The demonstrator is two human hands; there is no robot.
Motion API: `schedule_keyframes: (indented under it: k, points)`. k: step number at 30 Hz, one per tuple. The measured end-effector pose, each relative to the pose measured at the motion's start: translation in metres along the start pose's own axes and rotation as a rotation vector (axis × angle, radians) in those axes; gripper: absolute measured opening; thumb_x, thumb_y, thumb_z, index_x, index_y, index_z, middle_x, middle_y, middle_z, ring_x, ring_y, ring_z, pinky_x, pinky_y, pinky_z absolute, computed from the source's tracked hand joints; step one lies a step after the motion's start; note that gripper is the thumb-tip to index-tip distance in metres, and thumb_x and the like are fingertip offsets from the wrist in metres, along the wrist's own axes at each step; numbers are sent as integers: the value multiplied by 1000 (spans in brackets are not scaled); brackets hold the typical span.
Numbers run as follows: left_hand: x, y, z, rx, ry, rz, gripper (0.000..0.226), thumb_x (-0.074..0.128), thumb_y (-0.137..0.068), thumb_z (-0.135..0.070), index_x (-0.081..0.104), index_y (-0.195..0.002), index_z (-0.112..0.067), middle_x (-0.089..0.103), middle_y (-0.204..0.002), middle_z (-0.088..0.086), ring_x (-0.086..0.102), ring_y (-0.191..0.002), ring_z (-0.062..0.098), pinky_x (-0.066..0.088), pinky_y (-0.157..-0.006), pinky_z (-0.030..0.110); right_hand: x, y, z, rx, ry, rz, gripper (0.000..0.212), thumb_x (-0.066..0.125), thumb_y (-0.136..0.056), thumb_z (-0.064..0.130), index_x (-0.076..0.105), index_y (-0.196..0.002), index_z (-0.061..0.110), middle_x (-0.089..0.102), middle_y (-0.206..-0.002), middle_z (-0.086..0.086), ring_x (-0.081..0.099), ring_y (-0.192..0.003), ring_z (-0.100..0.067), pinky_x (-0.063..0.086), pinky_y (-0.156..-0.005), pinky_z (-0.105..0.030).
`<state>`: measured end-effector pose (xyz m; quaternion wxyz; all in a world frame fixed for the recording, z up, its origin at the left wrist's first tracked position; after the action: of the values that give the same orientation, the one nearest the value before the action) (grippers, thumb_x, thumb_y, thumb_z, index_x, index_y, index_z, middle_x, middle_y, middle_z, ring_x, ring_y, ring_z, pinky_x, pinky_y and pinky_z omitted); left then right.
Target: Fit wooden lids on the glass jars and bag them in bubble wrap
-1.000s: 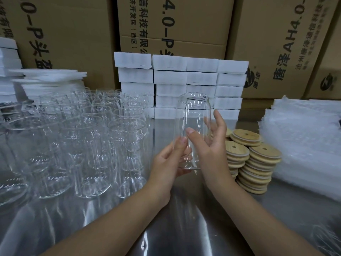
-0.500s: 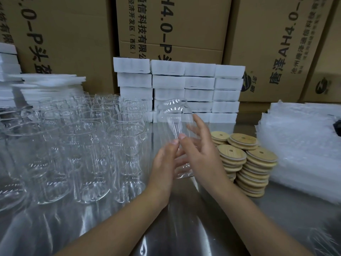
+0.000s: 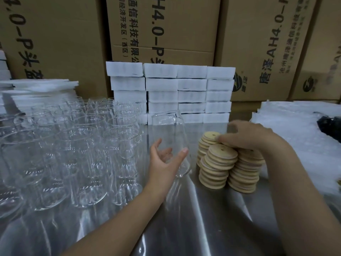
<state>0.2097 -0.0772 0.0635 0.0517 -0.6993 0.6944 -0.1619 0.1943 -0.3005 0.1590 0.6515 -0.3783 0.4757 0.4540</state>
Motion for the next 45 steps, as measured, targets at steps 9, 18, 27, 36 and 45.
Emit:
schedule_keyframes:
  k: [9, 18, 27, 36, 45]
  points:
    - [0, -9, 11, 31, -109, -23, 87, 85, -70, -29, 32, -139, -35, 50, -127, -3, 49, -119, 9, 37, -93, 24, -19, 8, 9, -210, -598, -527, 67, 67, -79, 56, 44, -137, 31, 51, -134, 0, 50, -119, -15, 45, -95, -38]
    - [-2, -9, 3, 214, -267, -26, 93, 91, -61, -26, 34, -133, -43, 44, -131, -16, 40, -122, -7, 29, -89, 4, -9, 36, 42, -594, -1270, -539, 42, 80, -69, 36, 52, -100, 32, 62, -109, 2, 65, -98, -6, 51, -73, -14]
    - [2, -2, -6, 297, -363, 2, 90, 90, -62, -32, 27, -119, -64, 43, -133, -16, 38, -123, -12, 29, -99, 12, 2, 41, 63, -682, -1152, -378, 35, 66, -78, 34, 63, -113, 37, 65, -111, 17, 60, -101, 8, 46, -78, -6]
    - [-1, -5, -2, 295, -325, 20, 93, 89, -61, -39, 29, -129, -60, 44, -127, -22, 39, -124, -7, 29, -92, 9, 8, 44, 69, -719, -1099, -376, 32, 69, -85, 18, 64, -111, 35, 64, -111, 14, 59, -99, 12, 43, -77, -2]
    - [-7, -4, -4, 339, -347, -32, 91, 88, -59, -43, 29, -124, -66, 41, -122, -32, 39, -120, -15, 32, -94, 9, 12, 45, 74, -718, -964, -371, 35, 67, -86, 29, 59, -119, 36, 60, -112, 26, 55, -109, 11, 42, -86, -5]
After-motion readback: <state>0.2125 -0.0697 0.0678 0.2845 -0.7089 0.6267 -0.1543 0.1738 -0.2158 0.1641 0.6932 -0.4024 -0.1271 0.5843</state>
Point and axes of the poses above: each hand's wrist, its own y-axis away from the middle knuckle, its own x-axis out of the palm, z = x × y, the point moved 8 cm from there along -y, towards the middle knuckle
